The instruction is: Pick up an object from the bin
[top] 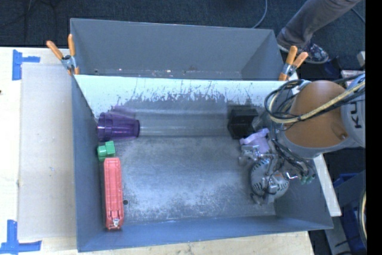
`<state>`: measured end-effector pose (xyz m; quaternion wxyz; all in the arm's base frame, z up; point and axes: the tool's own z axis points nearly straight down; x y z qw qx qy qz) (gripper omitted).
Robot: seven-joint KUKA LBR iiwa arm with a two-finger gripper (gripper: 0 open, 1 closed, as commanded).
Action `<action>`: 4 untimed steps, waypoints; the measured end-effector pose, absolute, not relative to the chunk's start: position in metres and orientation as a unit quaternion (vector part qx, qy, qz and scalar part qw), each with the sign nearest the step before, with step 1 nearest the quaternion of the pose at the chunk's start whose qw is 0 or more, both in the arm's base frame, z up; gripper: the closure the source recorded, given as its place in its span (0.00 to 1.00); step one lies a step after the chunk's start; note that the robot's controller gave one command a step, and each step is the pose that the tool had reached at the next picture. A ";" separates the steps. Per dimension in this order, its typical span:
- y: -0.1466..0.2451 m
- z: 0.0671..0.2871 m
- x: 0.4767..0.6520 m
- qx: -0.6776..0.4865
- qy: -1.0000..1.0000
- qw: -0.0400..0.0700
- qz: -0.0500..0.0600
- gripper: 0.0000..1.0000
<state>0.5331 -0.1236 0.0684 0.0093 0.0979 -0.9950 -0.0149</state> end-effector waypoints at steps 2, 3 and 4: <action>-0.129 0.072 0.482 0.077 -0.997 0.001 -0.014 0.00; -0.130 0.077 0.464 0.071 -0.997 -0.014 -0.009 0.00; -0.115 0.072 0.483 -0.022 -1.000 -0.001 -0.014 0.00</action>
Offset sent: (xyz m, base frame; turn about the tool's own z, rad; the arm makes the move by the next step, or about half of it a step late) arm -0.0627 -0.0135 0.0016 0.0500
